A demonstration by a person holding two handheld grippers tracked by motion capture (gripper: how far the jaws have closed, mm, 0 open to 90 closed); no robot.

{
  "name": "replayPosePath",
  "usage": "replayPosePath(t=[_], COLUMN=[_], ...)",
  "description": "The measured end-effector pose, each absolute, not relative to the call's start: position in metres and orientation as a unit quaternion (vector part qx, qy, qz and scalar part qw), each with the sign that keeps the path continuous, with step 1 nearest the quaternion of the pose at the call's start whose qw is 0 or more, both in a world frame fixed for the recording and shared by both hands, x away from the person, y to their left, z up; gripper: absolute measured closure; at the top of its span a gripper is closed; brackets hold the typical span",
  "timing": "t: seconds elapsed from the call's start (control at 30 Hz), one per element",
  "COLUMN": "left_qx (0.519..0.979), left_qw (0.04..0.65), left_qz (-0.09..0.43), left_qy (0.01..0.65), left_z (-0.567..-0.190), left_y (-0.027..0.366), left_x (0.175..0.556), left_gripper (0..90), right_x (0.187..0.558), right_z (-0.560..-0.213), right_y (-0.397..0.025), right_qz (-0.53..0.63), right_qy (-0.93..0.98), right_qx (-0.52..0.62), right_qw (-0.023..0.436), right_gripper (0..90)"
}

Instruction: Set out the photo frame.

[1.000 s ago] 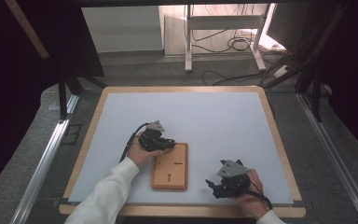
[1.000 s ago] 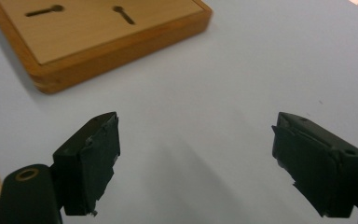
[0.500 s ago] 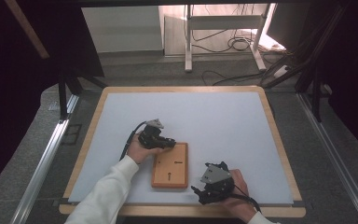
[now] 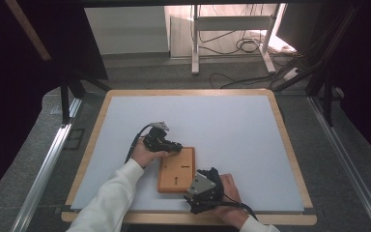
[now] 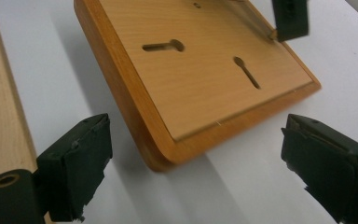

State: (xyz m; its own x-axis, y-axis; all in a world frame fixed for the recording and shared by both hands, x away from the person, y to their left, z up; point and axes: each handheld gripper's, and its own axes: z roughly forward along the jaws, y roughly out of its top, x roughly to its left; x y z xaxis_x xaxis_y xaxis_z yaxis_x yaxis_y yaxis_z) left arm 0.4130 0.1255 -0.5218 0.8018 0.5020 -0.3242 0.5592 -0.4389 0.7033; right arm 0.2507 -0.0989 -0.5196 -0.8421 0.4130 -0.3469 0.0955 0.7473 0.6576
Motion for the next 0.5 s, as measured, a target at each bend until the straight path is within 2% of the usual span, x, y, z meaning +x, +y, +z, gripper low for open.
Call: replayPosePath(t=[0.33, 0.5], left_qx=[0.845, 0.851], left_qw=[0.430, 0.422], left_qz=[-0.042, -0.021], left_qy=[0.316, 0.311], left_z=[-0.523, -0.521], left_y=[0.126, 0.124], left_x=[0.415, 0.412], left_gripper=[81.9, 83.1], right_x=[0.254, 0.253], right_z=[-0.529, -0.530], right_y=[-0.075, -0.070], right_qz=[0.310, 0.300], right_qy=[0.898, 0.898], right_qx=[0.121, 0.106], right_qw=[0.287, 0.302], right_gripper=[9.1, 14.1])
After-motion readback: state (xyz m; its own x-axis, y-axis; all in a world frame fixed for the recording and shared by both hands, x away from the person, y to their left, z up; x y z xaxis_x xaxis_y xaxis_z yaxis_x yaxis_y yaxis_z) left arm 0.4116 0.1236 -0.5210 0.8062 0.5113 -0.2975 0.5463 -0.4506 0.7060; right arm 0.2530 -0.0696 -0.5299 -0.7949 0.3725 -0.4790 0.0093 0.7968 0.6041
